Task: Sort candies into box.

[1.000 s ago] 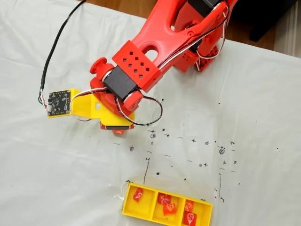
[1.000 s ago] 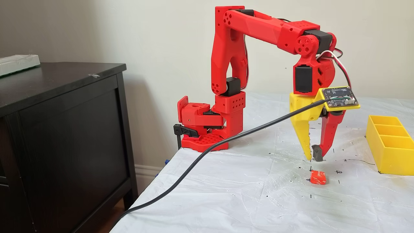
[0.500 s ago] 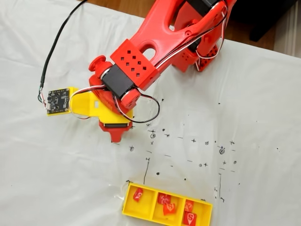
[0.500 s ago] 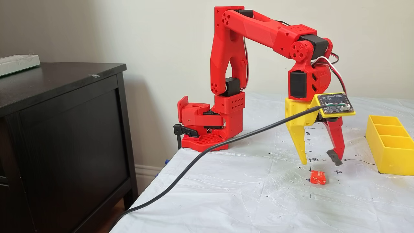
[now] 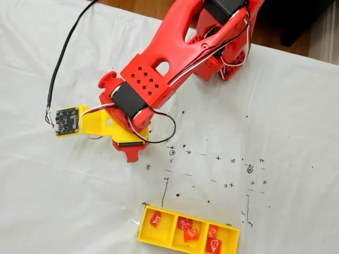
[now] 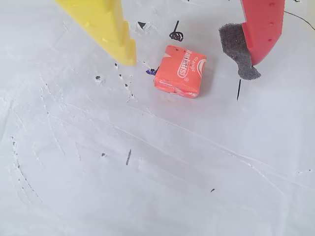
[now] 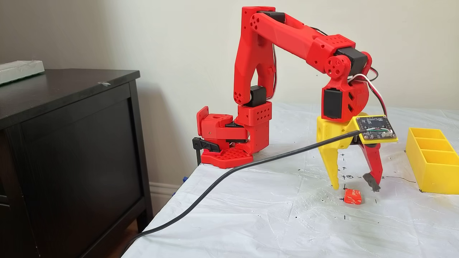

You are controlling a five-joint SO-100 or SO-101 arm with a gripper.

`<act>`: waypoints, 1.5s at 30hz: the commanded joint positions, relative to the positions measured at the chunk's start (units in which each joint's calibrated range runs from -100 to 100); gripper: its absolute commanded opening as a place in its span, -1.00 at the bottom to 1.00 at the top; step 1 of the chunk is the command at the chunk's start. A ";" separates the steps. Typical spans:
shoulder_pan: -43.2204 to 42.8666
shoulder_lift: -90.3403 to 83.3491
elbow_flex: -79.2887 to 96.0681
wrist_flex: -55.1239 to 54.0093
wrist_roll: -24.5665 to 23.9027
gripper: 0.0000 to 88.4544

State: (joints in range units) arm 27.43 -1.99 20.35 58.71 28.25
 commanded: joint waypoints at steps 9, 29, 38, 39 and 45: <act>0.20 -0.21 3.91 -3.49 0.83 -0.39; -0.98 1.74 3.09 -6.20 0.39 -0.40; -0.98 1.82 2.18 -6.85 -0.20 -0.40; -1.07 1.91 2.09 -6.93 -0.24 -0.40; -1.07 1.99 1.18 -6.11 -0.34 -0.40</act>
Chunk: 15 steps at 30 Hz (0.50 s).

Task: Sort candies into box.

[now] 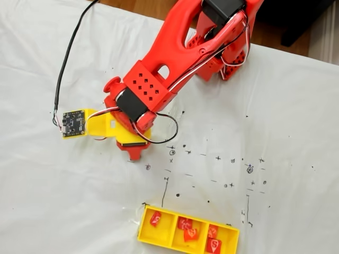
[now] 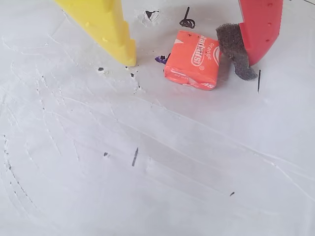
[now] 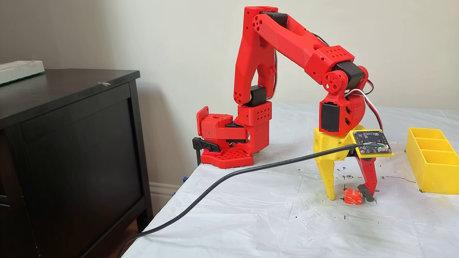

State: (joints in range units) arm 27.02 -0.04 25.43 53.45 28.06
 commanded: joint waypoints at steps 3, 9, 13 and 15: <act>-0.48 -0.38 -4.17 -0.36 -0.20 -0.40; -0.57 0.21 -4.35 -0.45 -0.15 -0.43; -0.84 1.06 -4.53 -0.36 -0.05 -0.70; -0.84 1.23 -4.63 -0.36 -0.20 -0.84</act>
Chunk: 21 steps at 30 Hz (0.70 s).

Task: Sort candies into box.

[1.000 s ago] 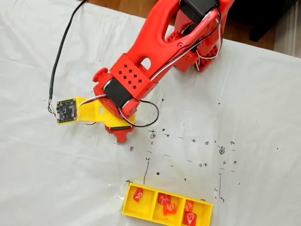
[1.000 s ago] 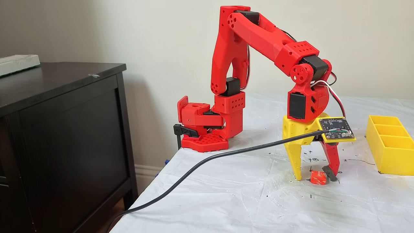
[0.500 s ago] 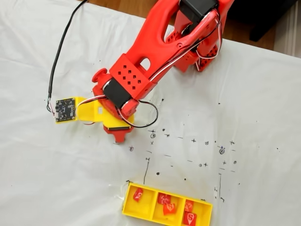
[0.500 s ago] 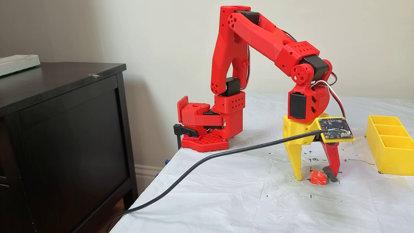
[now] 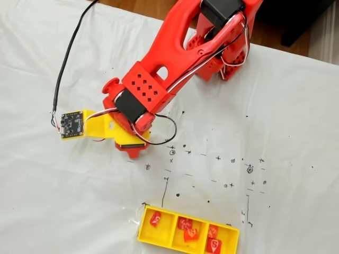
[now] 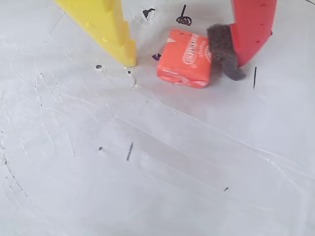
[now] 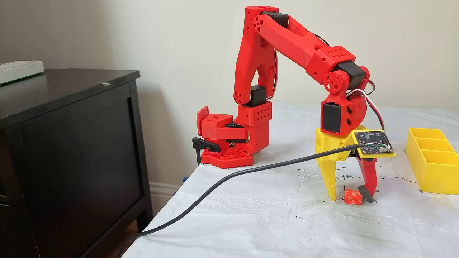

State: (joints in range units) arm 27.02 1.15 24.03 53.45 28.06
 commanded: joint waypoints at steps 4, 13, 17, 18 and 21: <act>-0.84 -0.21 -3.23 -0.45 -0.24 -0.88; -0.66 -3.86 -4.41 1.68 -0.20 -0.90; -0.75 -6.74 -8.23 6.35 -0.68 -0.92; -0.84 -7.34 -9.96 8.31 -0.83 -0.92; -1.57 -8.95 -14.33 12.49 -1.66 -0.92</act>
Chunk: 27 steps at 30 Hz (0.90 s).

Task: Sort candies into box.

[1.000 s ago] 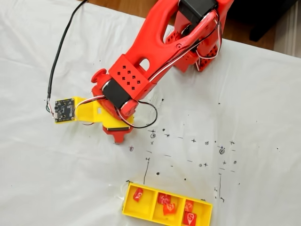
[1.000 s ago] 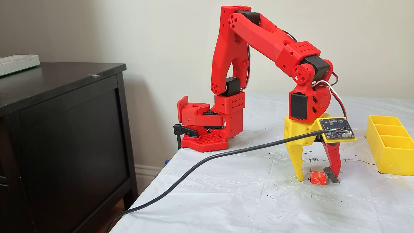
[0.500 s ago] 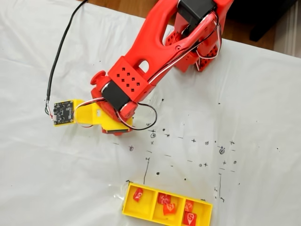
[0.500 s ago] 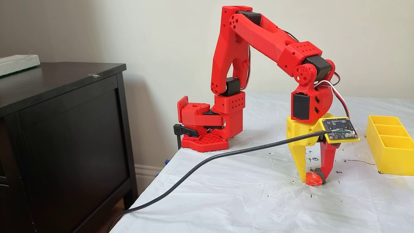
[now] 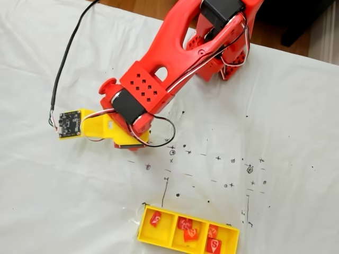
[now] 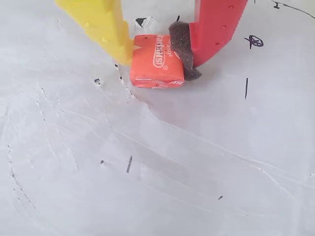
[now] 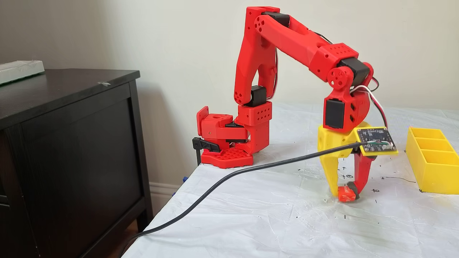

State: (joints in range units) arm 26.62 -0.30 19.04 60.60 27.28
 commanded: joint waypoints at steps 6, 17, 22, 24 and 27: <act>-4.15 -11.41 -15.08 9.03 -3.22 -0.93; -13.66 -14.72 -18.35 9.93 -9.62 -0.95; -17.38 -11.07 -27.18 9.19 -13.28 -0.96; -18.55 -9.54 -30.19 8.62 -14.55 -0.99; -20.27 -6.15 -34.83 8.38 -16.70 -1.00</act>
State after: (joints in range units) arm 9.14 -7.68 -5.21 70.02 12.72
